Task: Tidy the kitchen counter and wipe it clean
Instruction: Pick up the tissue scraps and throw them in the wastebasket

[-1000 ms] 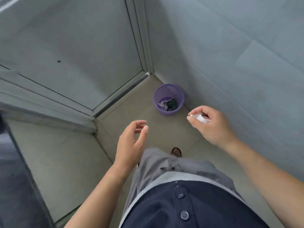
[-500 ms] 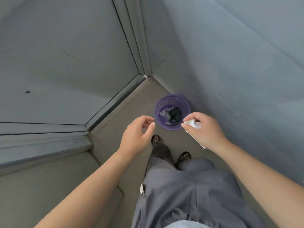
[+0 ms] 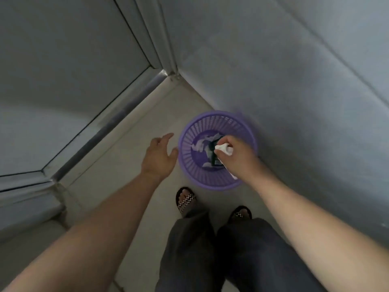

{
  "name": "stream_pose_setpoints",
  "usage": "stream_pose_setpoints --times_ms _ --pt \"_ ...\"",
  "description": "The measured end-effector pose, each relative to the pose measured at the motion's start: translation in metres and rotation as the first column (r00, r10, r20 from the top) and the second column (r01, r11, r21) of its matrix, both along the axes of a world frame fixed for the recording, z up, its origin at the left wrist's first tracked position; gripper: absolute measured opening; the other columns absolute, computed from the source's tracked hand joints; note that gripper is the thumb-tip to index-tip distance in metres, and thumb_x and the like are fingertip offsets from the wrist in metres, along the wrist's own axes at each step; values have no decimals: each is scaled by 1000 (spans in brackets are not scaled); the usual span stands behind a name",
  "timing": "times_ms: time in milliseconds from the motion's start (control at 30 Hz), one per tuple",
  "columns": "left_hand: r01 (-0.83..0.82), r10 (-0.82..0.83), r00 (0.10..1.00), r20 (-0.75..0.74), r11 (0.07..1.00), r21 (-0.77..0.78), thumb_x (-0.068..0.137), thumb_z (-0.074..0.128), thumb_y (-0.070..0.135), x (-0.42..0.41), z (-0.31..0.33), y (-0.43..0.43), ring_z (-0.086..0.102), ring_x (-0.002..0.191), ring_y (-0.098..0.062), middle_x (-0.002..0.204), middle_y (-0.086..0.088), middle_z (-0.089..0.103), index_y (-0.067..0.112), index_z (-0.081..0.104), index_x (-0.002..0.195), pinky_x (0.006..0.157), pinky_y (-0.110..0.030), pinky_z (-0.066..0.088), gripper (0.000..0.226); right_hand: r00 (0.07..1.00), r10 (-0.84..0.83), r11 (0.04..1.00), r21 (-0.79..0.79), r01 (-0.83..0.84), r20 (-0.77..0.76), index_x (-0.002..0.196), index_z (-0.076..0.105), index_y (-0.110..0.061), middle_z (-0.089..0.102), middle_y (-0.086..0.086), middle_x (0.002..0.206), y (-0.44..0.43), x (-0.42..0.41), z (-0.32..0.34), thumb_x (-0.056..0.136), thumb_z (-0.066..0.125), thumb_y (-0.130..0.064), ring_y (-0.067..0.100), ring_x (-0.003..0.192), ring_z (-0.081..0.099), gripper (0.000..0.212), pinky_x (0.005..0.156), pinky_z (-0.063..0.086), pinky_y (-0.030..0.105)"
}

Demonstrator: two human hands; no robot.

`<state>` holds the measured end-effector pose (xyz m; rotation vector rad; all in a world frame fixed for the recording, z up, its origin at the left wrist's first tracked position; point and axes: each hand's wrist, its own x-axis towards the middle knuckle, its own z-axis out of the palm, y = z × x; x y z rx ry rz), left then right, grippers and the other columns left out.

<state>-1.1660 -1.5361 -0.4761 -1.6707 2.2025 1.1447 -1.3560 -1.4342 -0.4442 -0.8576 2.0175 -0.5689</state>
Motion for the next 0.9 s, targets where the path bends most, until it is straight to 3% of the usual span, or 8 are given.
stream_pose_setpoints --times_ms 100,267,333,433,600,733,900 --pt "-11 13 999 -46 999 40 92 47 39 -10 -62 1 48 119 -32 137 -18 42 21 29 144 98 -37 39 58 997 -33 999 -5 33 70 99 58 -9 59 8 103 -12 -3 -65 85 63 -11 9 77 55 15 47 37 4" --pt "-55 64 968 -242 997 45 95 45 30 -11 -111 15 58 104 -19 124 -6 58 19 35 137 85 -34 49 44 996 86 988 127 -83 -16 124 47 -9 49 12 128 -29 -2 -150 86 63 -23 28 113 50 44 89 41 30" --pt "-66 63 958 -280 998 0 96 44 31 -10 -116 18 59 103 -17 124 -3 59 22 36 136 84 -34 50 42 985 169 963 214 -162 -15 129 43 -9 43 15 134 -28 -2 -164 86 61 -29 29 118 46 50 98 40 36" --pt "-60 70 970 -233 997 48 96 45 32 -9 -113 17 60 104 -19 125 -5 59 20 34 140 85 -34 50 47 986 165 956 243 -164 16 131 42 -11 45 15 134 -18 -2 -158 86 60 -33 30 118 47 54 99 42 40" --pt "-76 64 996 61 972 225 94 45 39 -15 -57 4 48 122 -30 138 -17 45 13 23 146 98 -35 38 62 991 135 969 204 -136 16 136 37 -7 43 12 138 -1 3 -80 91 53 -34 27 126 42 55 103 35 34" --pt "-50 48 999 12 972 228 93 46 39 -16 46 -5 52 117 -25 132 -11 52 15 33 141 94 -29 38 55 991 132 980 148 -131 4 139 34 -11 39 9 144 7 9 27 92 51 -35 23 131 37 56 107 31 34" --pt "-132 146 988 -47 967 219 93 45 41 -4 228 4 54 108 -17 117 1 58 19 51 129 85 -23 38 42 990 129 986 98 -134 51 136 39 -18 46 2 137 17 17 193 92 47 -43 18 124 45 51 100 35 29"
